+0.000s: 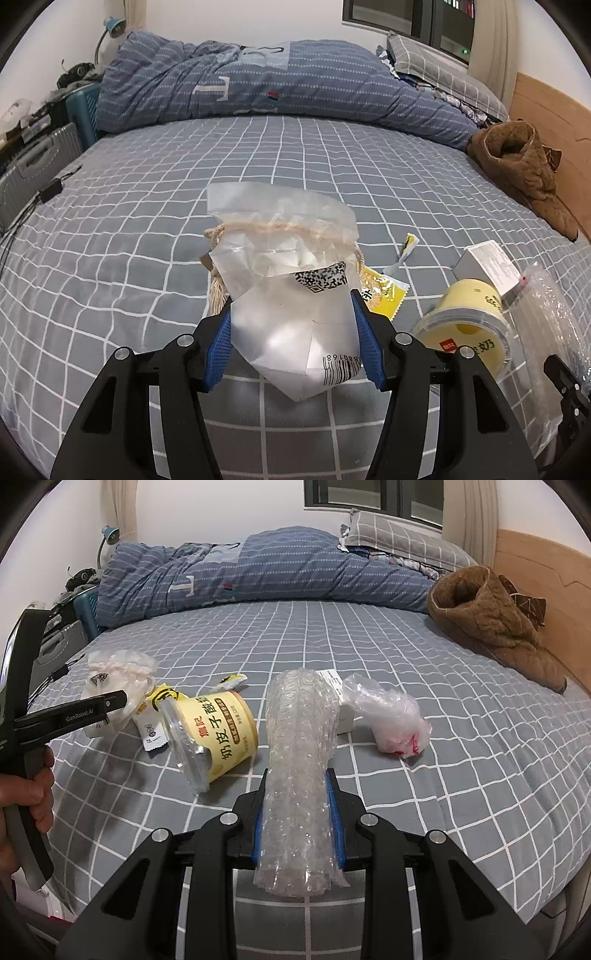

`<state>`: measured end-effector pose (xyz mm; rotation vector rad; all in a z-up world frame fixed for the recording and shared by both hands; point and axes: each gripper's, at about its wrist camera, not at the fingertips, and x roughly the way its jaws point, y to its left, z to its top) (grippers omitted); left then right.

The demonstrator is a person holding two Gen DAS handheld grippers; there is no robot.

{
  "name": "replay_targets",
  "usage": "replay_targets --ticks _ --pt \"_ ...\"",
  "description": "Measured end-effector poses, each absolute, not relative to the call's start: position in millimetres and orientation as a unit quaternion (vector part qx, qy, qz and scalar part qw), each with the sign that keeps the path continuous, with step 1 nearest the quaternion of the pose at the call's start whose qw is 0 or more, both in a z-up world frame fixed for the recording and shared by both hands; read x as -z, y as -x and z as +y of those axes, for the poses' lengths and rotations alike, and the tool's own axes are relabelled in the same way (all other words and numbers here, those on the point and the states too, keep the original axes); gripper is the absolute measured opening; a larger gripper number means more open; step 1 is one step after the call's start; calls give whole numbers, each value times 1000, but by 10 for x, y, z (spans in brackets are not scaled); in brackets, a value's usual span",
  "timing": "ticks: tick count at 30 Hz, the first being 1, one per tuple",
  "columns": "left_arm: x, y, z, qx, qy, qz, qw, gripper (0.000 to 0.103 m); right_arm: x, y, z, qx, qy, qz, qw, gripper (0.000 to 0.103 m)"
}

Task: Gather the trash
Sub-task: 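Carry the drawstring bag and bubble-wrap tube off the bed to the black bin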

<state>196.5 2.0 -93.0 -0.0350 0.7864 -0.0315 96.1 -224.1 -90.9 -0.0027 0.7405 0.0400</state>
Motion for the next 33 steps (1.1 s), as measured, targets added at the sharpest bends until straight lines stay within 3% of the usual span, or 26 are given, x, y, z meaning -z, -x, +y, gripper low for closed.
replay_targets --ticks 33 --pt "629 -923 -34 33 10 386 922 57 443 -382 -2142 -28 18 342 939 26"
